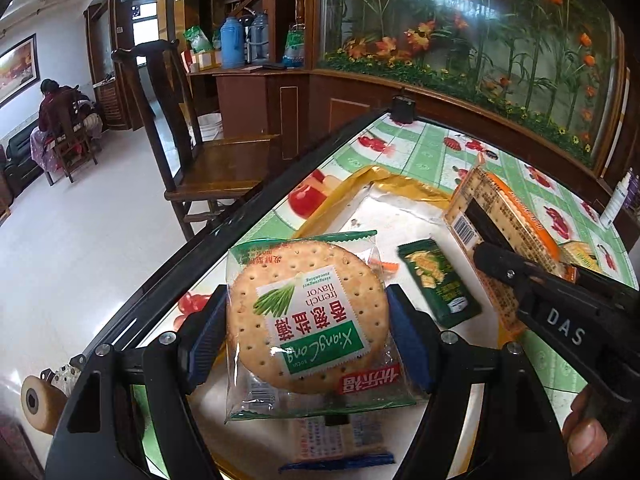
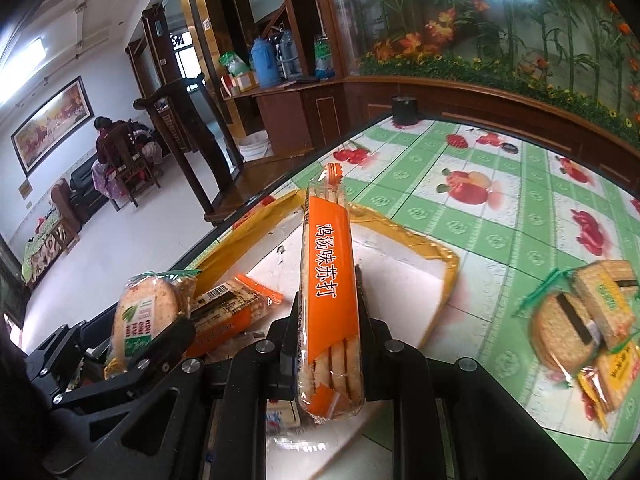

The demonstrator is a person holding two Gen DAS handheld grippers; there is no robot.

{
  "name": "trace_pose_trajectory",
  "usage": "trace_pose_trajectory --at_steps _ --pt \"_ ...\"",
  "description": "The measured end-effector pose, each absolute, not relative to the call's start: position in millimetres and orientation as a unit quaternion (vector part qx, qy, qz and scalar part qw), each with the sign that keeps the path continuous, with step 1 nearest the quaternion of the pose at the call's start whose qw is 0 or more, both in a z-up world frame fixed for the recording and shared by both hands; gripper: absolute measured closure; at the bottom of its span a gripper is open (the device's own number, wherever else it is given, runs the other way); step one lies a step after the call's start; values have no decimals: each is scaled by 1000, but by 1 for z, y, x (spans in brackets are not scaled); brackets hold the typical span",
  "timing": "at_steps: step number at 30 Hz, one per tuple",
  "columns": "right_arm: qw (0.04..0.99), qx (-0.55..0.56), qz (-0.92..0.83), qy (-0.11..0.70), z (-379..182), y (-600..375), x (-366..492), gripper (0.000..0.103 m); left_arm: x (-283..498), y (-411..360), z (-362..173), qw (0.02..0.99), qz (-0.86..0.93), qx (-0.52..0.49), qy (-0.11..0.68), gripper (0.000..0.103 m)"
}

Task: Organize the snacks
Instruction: 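Carry both packs into the yellow-rimmed tray and open both tools to release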

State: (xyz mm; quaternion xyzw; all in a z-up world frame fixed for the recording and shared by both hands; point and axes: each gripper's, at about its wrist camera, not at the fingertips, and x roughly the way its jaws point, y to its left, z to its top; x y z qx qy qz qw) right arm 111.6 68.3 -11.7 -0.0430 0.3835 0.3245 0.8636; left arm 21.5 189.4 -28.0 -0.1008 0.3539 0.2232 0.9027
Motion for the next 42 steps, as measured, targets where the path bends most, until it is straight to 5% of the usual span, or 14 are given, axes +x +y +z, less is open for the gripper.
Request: trace_pose_trajectory --at_steps 29,33,42 --pt "852 -44 320 412 -45 90 133 78 25 204 -40 887 232 -105 386 26" --pt "855 -41 321 405 -42 88 130 49 25 202 -39 884 237 -99 390 26" --pt "868 -35 312 385 -24 75 124 37 19 195 -25 891 240 -98 372 26"
